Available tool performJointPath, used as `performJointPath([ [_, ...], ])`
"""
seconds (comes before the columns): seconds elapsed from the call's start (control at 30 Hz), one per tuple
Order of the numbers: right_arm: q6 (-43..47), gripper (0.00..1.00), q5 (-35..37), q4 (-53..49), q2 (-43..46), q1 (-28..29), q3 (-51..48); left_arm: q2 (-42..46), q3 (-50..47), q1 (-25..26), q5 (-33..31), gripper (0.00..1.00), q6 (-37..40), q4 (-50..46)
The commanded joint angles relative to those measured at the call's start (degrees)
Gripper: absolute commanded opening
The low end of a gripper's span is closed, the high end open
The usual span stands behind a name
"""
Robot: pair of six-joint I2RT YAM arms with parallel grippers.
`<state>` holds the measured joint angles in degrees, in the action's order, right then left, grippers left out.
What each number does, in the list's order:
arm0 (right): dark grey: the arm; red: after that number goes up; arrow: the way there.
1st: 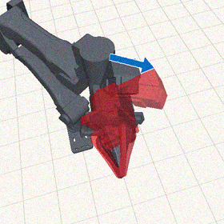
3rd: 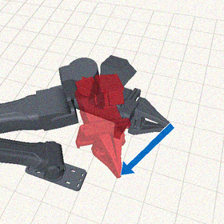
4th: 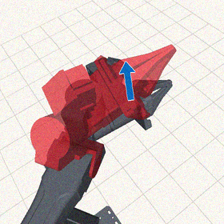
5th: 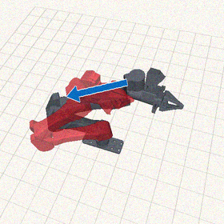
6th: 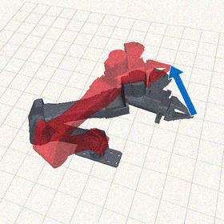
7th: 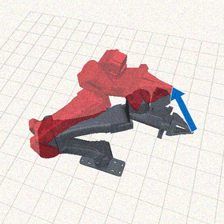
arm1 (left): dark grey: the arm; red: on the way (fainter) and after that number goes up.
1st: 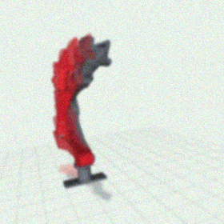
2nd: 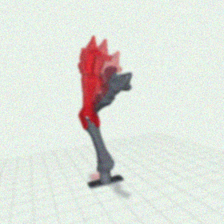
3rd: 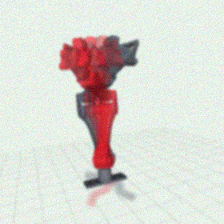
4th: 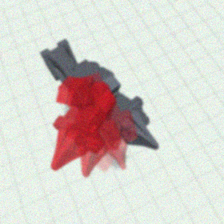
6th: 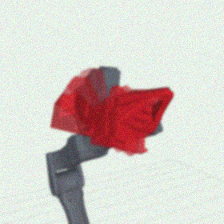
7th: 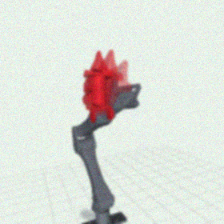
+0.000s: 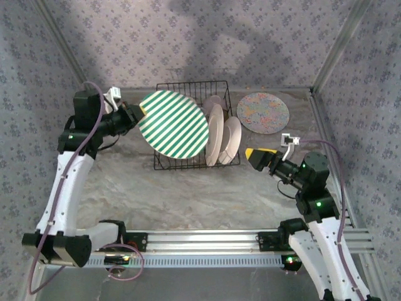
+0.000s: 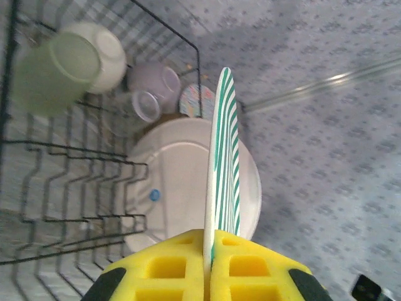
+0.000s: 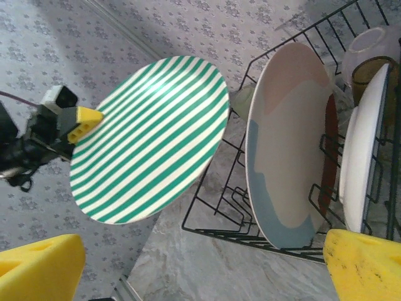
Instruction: Unload the mixed dishes from the dish rack
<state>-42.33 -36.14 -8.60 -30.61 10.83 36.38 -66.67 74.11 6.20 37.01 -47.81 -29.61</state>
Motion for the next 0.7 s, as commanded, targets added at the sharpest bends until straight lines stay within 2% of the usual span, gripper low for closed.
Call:
performJointPath([
  [0.0,-3.82,1.0,0.88,4.02,-0.85,1.09,1.69,-0.06,-2.76,-0.37,15.13,0.0,-10.01,19.29],
  [0.07,-4.51,1.0,0.97,3.45,-2.12,1.66,2.9,-0.48,-5.12,-0.24,17.14,0.0,-13.66,25.28],
  [0.2,-5.37,1.0,2.67,1.47,-4.32,3.09,5.04,-0.01,-7.58,0.28,18.68,0.0,-16.21,30.78],
  [0.67,-10.49,1.0,6.06,10.43,-10.86,11.62,7.59,-0.83,-11.07,7.42,18.89,0.0,-18.3,36.72],
])
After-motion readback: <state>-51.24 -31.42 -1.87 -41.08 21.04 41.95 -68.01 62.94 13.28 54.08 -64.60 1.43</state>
